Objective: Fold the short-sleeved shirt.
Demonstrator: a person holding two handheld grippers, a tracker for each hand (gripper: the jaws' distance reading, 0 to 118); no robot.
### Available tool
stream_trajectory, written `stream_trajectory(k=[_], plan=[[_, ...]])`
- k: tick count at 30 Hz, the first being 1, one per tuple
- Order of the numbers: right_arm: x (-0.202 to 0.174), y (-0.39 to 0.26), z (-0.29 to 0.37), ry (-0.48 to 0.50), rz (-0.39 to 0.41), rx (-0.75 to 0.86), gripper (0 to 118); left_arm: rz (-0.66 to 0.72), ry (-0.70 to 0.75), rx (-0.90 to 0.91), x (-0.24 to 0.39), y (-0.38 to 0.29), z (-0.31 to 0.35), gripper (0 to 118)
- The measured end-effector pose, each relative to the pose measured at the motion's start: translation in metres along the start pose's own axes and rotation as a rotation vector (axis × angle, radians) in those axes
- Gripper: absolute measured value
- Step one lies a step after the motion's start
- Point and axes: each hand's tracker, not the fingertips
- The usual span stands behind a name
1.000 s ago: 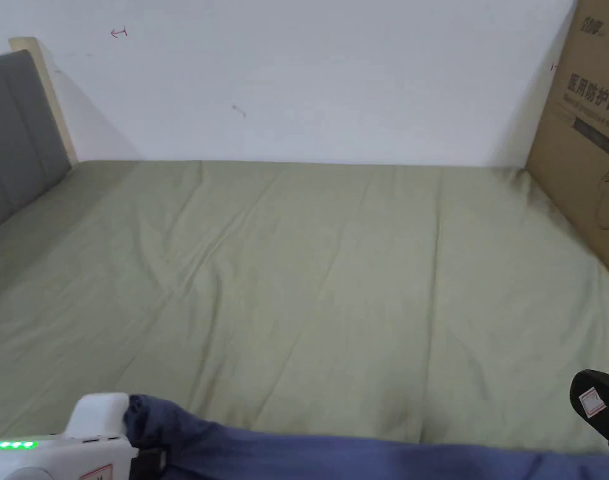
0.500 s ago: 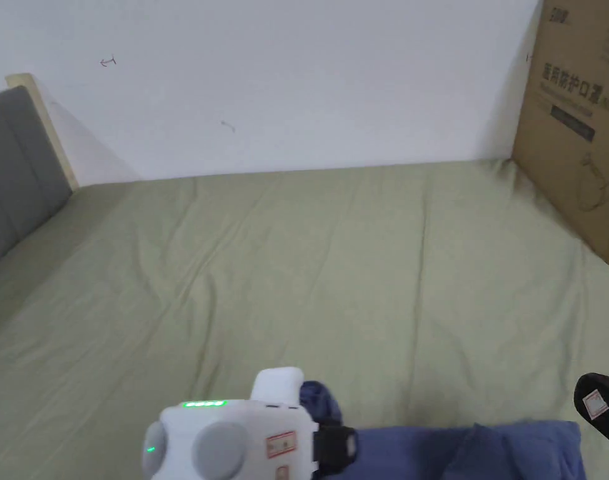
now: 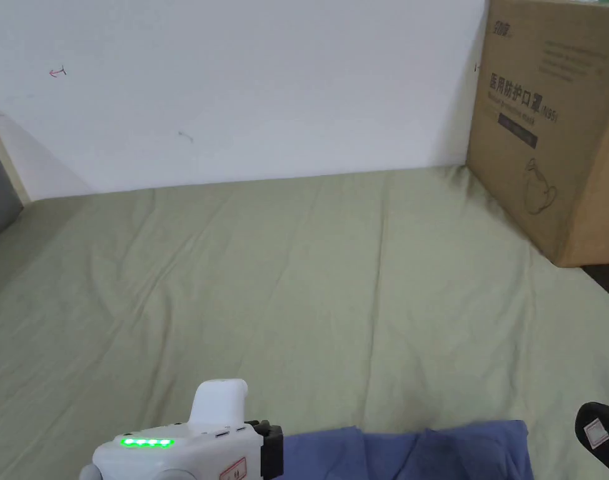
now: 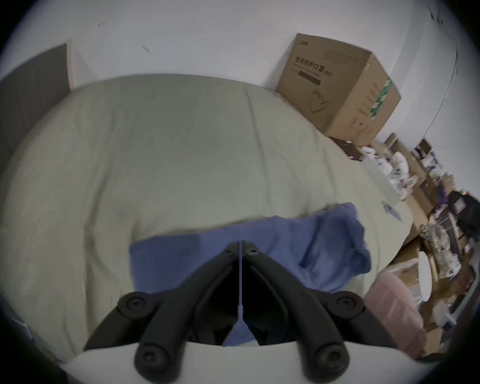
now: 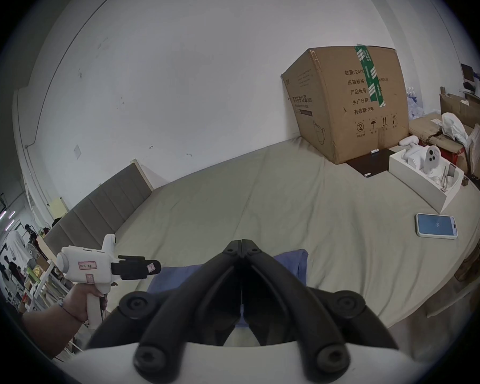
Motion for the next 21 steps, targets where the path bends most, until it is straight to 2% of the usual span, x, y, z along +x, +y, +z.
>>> stream_trajectory(k=[4, 5, 8, 10, 12, 13, 14, 16, 17, 18, 21], plan=[[0.008, -0.005, -0.003, 0.001, 0.021, -0.008, 0, 0.001, -0.151, -0.071, 0.018, -0.004, -0.045, 1], [0.009, -0.006, -0.004, 0.0, 0.022, -0.011, 0, 0.018, -0.191, -0.139, 0.024, -0.009, -0.06, 1], [0.009, -0.008, -0.004, -0.006, 0.012, -0.019, 0, -0.006, -0.201, -0.302, 0.046, -0.029, -0.11, 1], [0.01, -0.009, -0.004, -0.011, 0.005, -0.024, 0, -0.08, -0.128, -0.24, 0.057, -0.041, -0.126, 1], [0.008, -0.01, -0.004, -0.018, 0.006, -0.031, 0, -0.064, -0.148, -0.198, 0.059, -0.036, -0.115, 1], [0.008, -0.011, -0.004, -0.019, 0.008, -0.033, 0, -0.037, -0.202, -0.198, 0.059, -0.033, -0.108, 1], [0.009, -0.012, -0.005, -0.02, 0.01, -0.035, 0, -0.02, -0.286, -0.194, 0.059, -0.03, -0.099, 1], [0.009, -0.015, -0.009, -0.019, 0.014, -0.042, 0, 0.05, -0.569, -0.251, 0.056, -0.034, -0.087, 1], [0.009, -0.015, -0.012, -0.018, 0.014, -0.05, 0, 0.077, -0.658, -0.281, 0.057, -0.038, -0.079, 1], [0.008, -0.014, -0.015, -0.015, 0.012, -0.055, 0, 0.07, -0.678, -0.264, 0.056, -0.038, -0.07, 1], [0.001, -0.01, -0.018, 0.005, 0.007, -0.056, 0, 0.032, -0.588, -0.146, 0.029, -0.039, -0.034, 1]])
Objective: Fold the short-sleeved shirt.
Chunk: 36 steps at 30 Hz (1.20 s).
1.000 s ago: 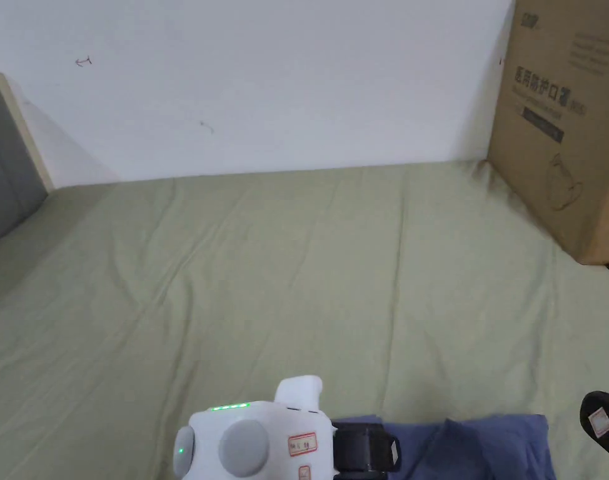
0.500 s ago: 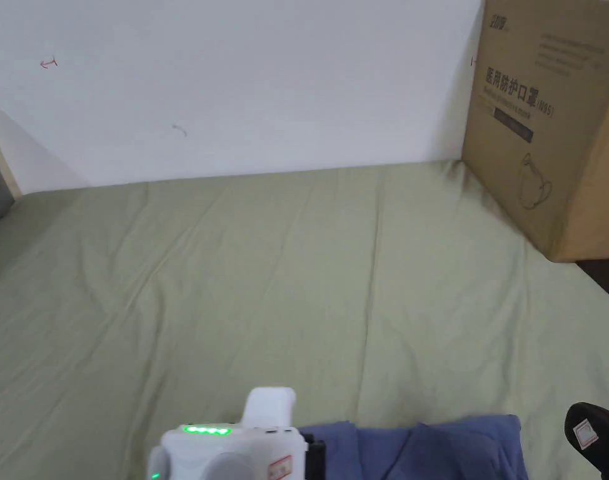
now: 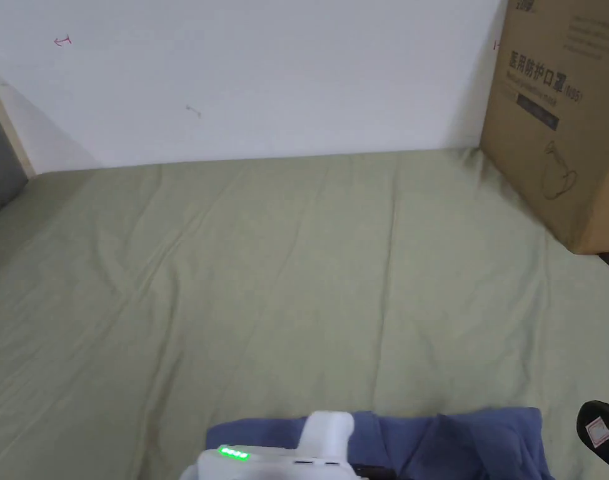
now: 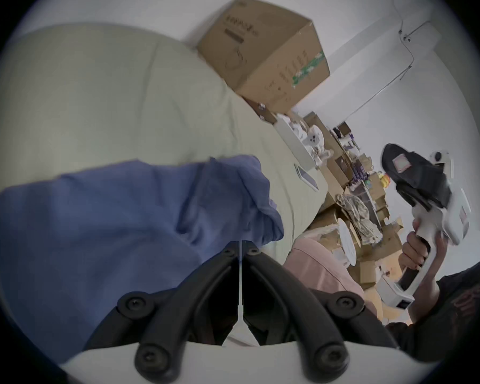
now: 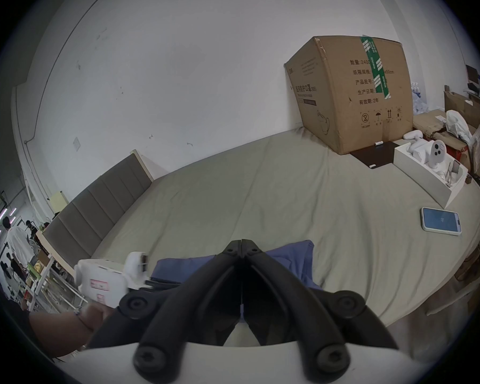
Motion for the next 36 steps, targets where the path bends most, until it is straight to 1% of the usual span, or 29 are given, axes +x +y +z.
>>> stream_trajectory(k=[2, 4, 5, 6, 7, 8, 9, 10, 11, 12, 13, 14, 16, 17, 19, 21, 23, 25, 26, 27, 28, 29, 30, 31, 32, 34, 36], plan=[[-0.004, 0.002, -0.001, 0.007, 0.004, 0.006, 0, 0.068, 0.033, 0.058, -0.019, -0.001, 0.033, 1], [-0.009, 0.003, -0.003, 0.014, 0.012, 0.0, 0, 0.189, 0.055, 0.111, -0.054, -0.003, 0.074, 2], [-0.01, 0.003, -0.005, 0.019, 0.017, -0.008, 0, 0.24, 0.057, 0.135, -0.071, -0.003, 0.089, 4], [-0.012, 0.003, -0.007, 0.026, 0.023, -0.022, 0, 0.295, 0.053, 0.165, -0.09, -0.007, 0.108, 16], [-0.014, 0.003, -0.009, 0.03, 0.026, -0.034, 0, 0.342, 0.067, 0.19, -0.107, -0.012, 0.125, 37], [-0.016, 0.003, -0.011, 0.035, 0.029, -0.043, 0, 0.372, 0.091, 0.193, -0.119, -0.016, 0.136, 79], [-0.018, 0.002, -0.012, 0.043, 0.036, -0.05, 0, 0.402, 0.081, 0.198, -0.135, -0.021, 0.144, 107], [-0.021, 0.002, -0.013, 0.046, 0.048, -0.055, 0, 0.429, 0.041, 0.195, -0.149, -0.027, 0.15, 118], [-0.024, 0.002, -0.015, 0.045, 0.06, -0.061, 0, 0.478, 0.024, 0.209, -0.162, -0.037, 0.155, 117], [-0.027, 0.002, -0.017, 0.043, 0.072, -0.068, 0, 0.509, -0.023, 0.21, -0.175, -0.04, 0.156, 118], [-0.03, 0.002, -0.02, 0.045, 0.077, -0.076, 0, 0.56, -0.052, 0.182, -0.171, -0.042, 0.151, 118], [-0.031, 0.002, -0.022, 0.05, 0.077, -0.089, 0, 0.605, -0.071, 0.173, -0.177, -0.047, 0.146, 118], [-0.033, 0.006, -0.026, 0.068, 0.066, -0.121, 0, 0.651, -0.115, 0.156, -0.187, -0.054, 0.132, 118], [-0.035, 0.007, -0.028, 0.067, 0.07, -0.121, 0, 0.655, -0.189, 0.179, -0.224, -0.061, 0.13, 118], [-0.04, 0.011, -0.03, 0.058, 0.099, -0.132, 0, 0.661, -0.327, 0.243, -0.232, -0.055, 0.117, 118], [-0.045, 0.015, -0.034, 0.052, 0.121, -0.14, 0, 0.731, -0.461, 0.209, -0.231, -0.048, 0.084, 118], [-0.05, 0.017, -0.036, 0.053, 0.125, -0.145, 0, 0.705, -0.528, 0.164, -0.231, -0.043, 0.058, 118], [-0.052, 0.019, -0.038, 0.074, 0.102, -0.156, 0, 0.67, -0.543, 0.154, -0.226, -0.037, 0.045, 118], [-0.053, 0.019, -0.039, 0.088, 0.078, -0.161, 0, 0.669, -0.545, 0.144, -0.229, -0.035, 0.042, 114], [-0.054, 0.019, -0.04, 0.096, 0.061, -0.164, 0, 0.671, -0.527, 0.141, -0.234, -0.036, 0.042, 99], [-0.054, 0.019, -0.041, 0.105, 0.046, -0.17, 0, 0.704, -0.408, 0.115, -0.241, -0.043, 0.04, 63], [-0.054, 0.018, -0.042, 0.108, 0.037, -0.176, 0, 0.706, -0.243, 0.052, -0.252, -0.048, 0.038, 5], [-0.054, 0.017, -0.044, 0.109, 0.03, -0.181, 0, 0.657, -0.22, 0.041, -0.249, -0.049, 0.04, 4], [-0.054, 0.016, -0.045, 0.105, 0.027, -0.185, 0, 0.636, -0.359, 0.114, -0.24, -0.038, 0.045, 4], [-0.054, 0.015, -0.047, 0.1, 0.025, -0.19, 0, 0.646, -0.299, 0.076, -0.243, -0.043, 0.043, 4], [-0.053, 0.013, -0.05, 0.088, 0.018, -0.203, 0, 0.637, -0.296, 0.095, -0.239, -0.042, 0.043, 4], [-0.053, 0.013, -0.05, 0.092, 0.002, -0.218, 0, 0.605, -0.228, 0.104, -0.228, -0.037, 0.053, 5]])
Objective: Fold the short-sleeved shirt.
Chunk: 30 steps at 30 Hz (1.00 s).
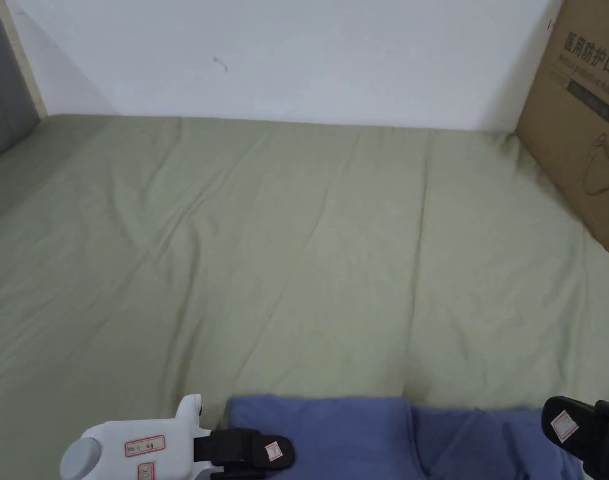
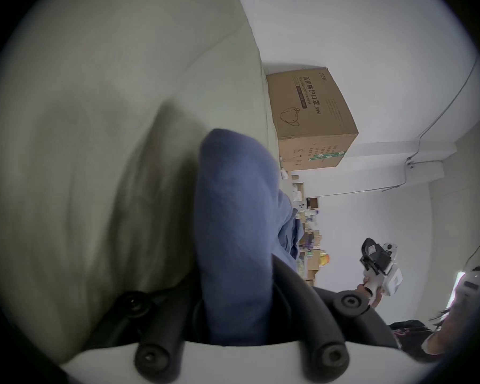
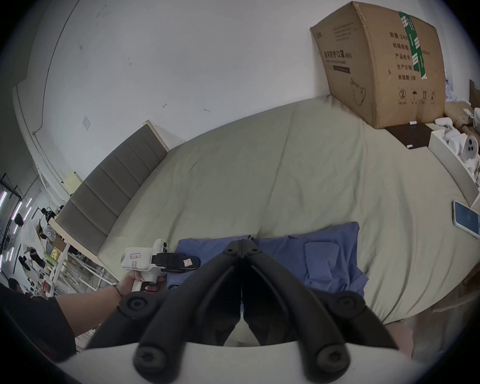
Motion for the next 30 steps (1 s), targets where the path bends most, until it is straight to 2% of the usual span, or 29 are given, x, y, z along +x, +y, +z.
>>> stream_trajectory(k=[2, 4, 8, 9, 12, 13, 17, 23, 24, 25, 26, 27, 28, 30], plan=[[0.0, 0.0, 0.003, 0.012, 0.0, 0.0, 0, -0.08, 0.068, -0.005, 0.031, -0.008, 0.014, 6], [-0.001, -0.001, 0.005, 0.014, 0.018, 0.009, 0, -0.163, 0.196, -0.016, 0.053, -0.012, 0.035, 6], [-0.001, -0.007, 0.002, 0.03, 0.034, 0.011, 0, -0.272, 0.702, 0.07, 0.1, -0.012, 0.084, 6], [0.0, -0.009, 0.002, 0.041, 0.027, 0.007, 0, -0.278, 0.789, 0.102, 0.109, -0.012, 0.091, 6], [0.003, -0.014, 0.004, 0.07, 0.001, 0.012, 0, -0.495, 1.014, 0.135, 0.153, -0.025, 0.082, 6], [0.004, -0.015, 0.006, 0.074, -0.003, 0.014, 0, -0.558, 1.015, 0.111, 0.166, -0.028, 0.073, 6], [0.011, -0.016, 0.02, 0.073, -0.005, 0.032, 0, -0.478, 0.701, 0.025, 0.215, -0.036, 0.021, 6], [0.03, -0.018, 0.048, 0.055, -0.05, 0.078, 0, -0.436, 0.475, -0.112, 0.247, -0.035, -0.095, 7], [0.032, -0.019, 0.051, 0.051, -0.053, 0.082, 0, -0.398, 0.455, -0.15, 0.246, -0.038, -0.111, 11], [0.035, -0.02, 0.054, 0.042, -0.053, 0.088, 0, -0.406, 0.464, -0.17, 0.242, -0.038, -0.13, 27], [0.038, -0.02, 0.057, 0.031, -0.051, 0.092, 0, -0.392, 0.454, -0.203, 0.236, -0.039, -0.143, 68], [0.041, -0.021, 0.059, 0.02, -0.05, 0.095, 0, -0.36, 0.451, -0.235, 0.232, -0.039, -0.152, 98], [0.045, -0.021, 0.061, 0.01, -0.052, 0.096, 0, -0.404, 0.501, -0.228, 0.228, -0.036, -0.156, 115], [0.053, -0.019, 0.064, -0.004, -0.077, 0.087, 0, -0.39, 0.463, -0.203, 0.23, -0.038, -0.147, 116]])
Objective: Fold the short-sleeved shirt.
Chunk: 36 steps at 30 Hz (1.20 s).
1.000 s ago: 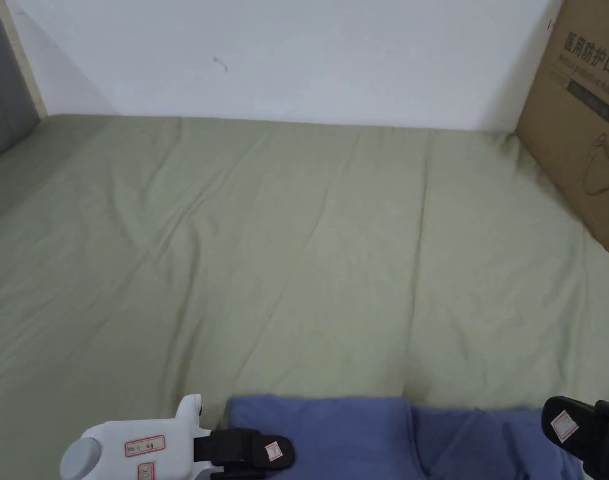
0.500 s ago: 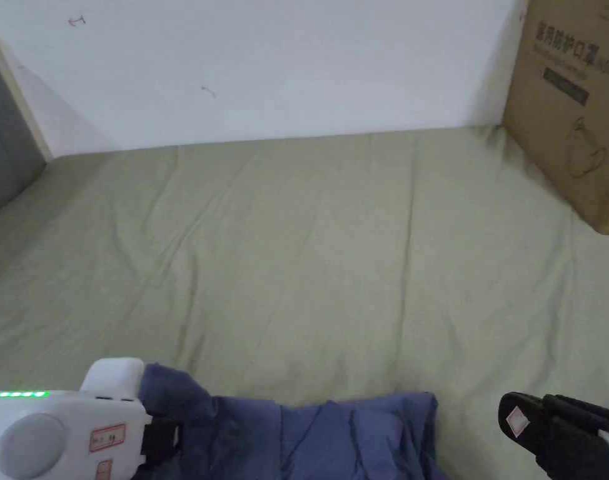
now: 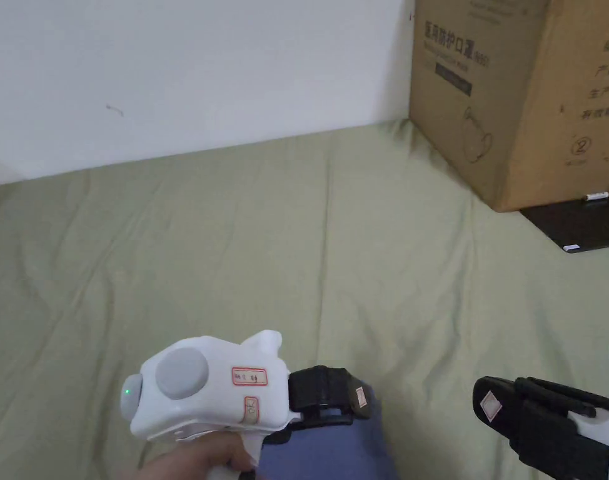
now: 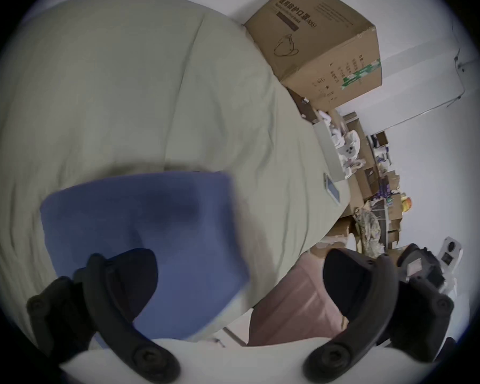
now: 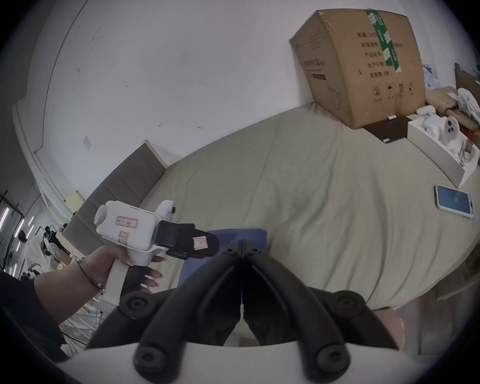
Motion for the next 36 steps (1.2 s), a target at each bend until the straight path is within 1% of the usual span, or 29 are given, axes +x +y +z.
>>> stream_trajectory(k=[2, 4, 5, 6, 7, 8, 10, 12, 17, 20, 21, 23, 24, 25, 26, 27, 28, 30, 33, 35, 36], plan=[[0.008, 0.003, 0.006, 0.013, -0.034, 0.007, 0, -0.001, -0.017, 0.043, -0.008, -0.001, 0.021, 116], [0.011, 0.005, 0.009, 0.02, -0.037, 0.02, 0, -0.043, 0.064, 0.11, -0.012, -0.005, 0.047, 113], [0.011, 0.007, 0.009, 0.016, -0.033, 0.025, 0, -0.081, 0.106, 0.148, -0.016, -0.007, 0.058, 101], [0.012, 0.008, 0.008, 0.012, -0.029, 0.029, 0, -0.106, 0.131, 0.183, -0.018, -0.011, 0.065, 78], [0.013, 0.01, 0.007, 0.012, -0.027, 0.034, 0, -0.135, 0.154, 0.217, -0.015, -0.014, 0.072, 40], [0.014, 0.011, 0.005, 0.014, -0.027, 0.036, 0, -0.14, 0.159, 0.214, -0.017, -0.015, 0.071, 2], [0.015, 0.013, 0.003, 0.017, -0.033, 0.041, 0, -0.112, 0.145, 0.186, -0.021, -0.017, 0.062, 3], [0.015, 0.013, 0.002, 0.019, -0.037, 0.047, 0, -0.096, 0.087, 0.143, -0.017, -0.017, 0.047, 3], [0.02, 0.012, -0.002, 0.012, -0.032, 0.033, 0, -0.117, 0.015, 0.027, 0.004, -0.019, -0.03, 3], [0.023, 0.01, -0.004, 0.037, -0.069, 0.004, 0, -0.036, -0.028, -0.081, 0.004, -0.017, -0.083, 3], [0.023, 0.01, -0.005, 0.039, -0.072, 0.003, 0, 0.0, -0.006, -0.1, 0.003, -0.018, -0.096, 3], [0.022, 0.009, -0.005, 0.036, -0.068, 0.0, 0, 0.011, 0.01, -0.099, 0.0, -0.02, -0.117, 2], [0.02, 0.008, -0.006, 0.029, -0.062, -0.005, 0, 0.02, -0.007, -0.097, -0.001, -0.02, -0.122, 2], [0.018, 0.008, -0.008, 0.022, -0.063, -0.014, 0, 0.073, -0.06, -0.096, 0.0, -0.02, -0.128, 2], [0.017, 0.008, -0.01, 0.027, -0.068, -0.024, 0, 0.091, -0.048, -0.107, 0.006, -0.022, -0.134, 2], [0.017, 0.007, -0.012, 0.047, -0.076, -0.034, 0, 0.064, -0.037, -0.101, 0.011, -0.023, -0.135, 2], [0.015, 0.006, -0.014, 0.065, -0.078, -0.04, 0, 0.038, -0.059, -0.093, 0.017, -0.024, -0.134, 2], [0.011, 0.006, -0.019, 0.068, -0.068, -0.044, 0, -0.003, -0.117, -0.051, 0.029, -0.025, -0.119, 2], [0.005, 0.011, -0.02, 0.078, -0.053, -0.034, 0, -0.06, -0.137, 0.206, 0.044, -0.026, -0.056, 2], [0.001, 0.019, -0.017, 0.104, -0.038, 0.008, 0, -0.112, -0.099, 0.4, 0.046, -0.027, 0.002, 2], [-0.002, 0.024, -0.016, 0.106, -0.015, 0.043, 0, -0.147, -0.068, 0.505, 0.046, -0.031, 0.033, 2]])
